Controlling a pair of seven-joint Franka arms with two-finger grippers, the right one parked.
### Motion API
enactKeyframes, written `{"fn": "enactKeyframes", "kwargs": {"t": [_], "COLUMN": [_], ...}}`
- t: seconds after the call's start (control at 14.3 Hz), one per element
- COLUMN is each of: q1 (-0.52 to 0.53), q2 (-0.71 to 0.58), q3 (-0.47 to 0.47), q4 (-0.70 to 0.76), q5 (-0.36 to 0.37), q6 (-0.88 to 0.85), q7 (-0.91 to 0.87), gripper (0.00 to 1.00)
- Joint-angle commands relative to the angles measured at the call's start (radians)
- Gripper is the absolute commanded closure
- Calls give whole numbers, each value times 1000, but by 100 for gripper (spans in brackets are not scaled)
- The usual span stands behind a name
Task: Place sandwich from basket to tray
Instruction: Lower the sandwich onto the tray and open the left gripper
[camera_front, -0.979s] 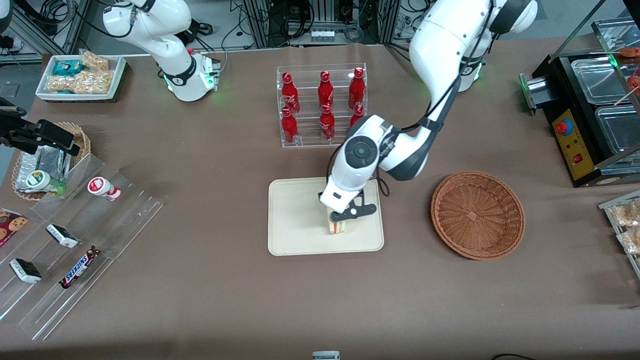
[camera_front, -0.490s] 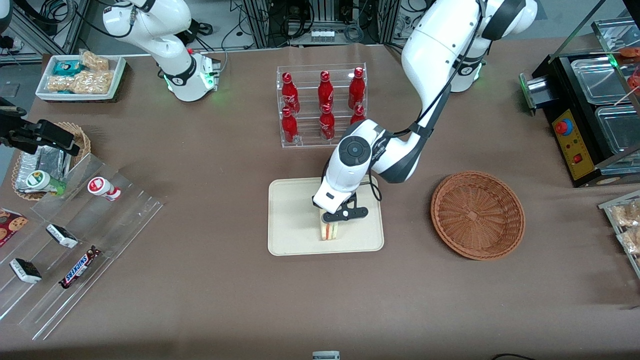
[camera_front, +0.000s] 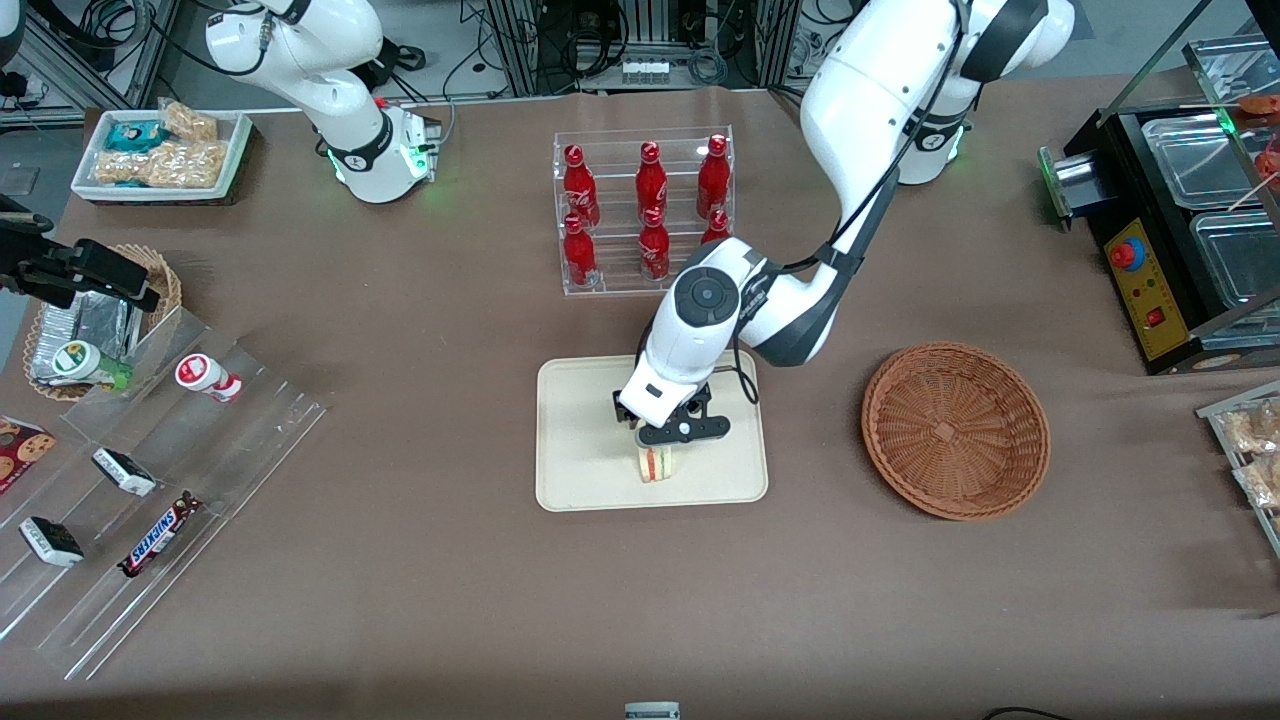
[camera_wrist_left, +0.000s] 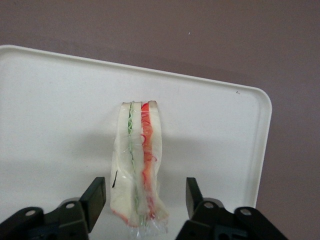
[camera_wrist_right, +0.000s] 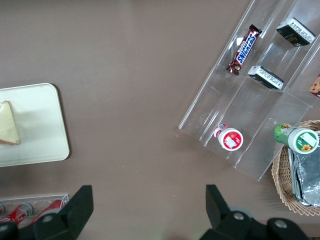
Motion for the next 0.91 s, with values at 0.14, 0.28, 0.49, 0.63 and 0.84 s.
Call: {"fn": "enactKeyframes", "kwargs": {"t": [0.14, 0.28, 0.49, 0.63, 0.84], "q1": [95, 148, 264, 339, 439], "q2": [-181, -223, -266, -307, -369], "q3": [12, 14, 14, 14, 14], "q4": [-25, -28, -32, -52, -89], "q5": [7, 15, 16, 16, 18], "q6": [-237, -336, -419, -471, -565], "q7": [8, 14, 57, 146, 275], "gripper": [0, 0, 0, 0, 0]}}
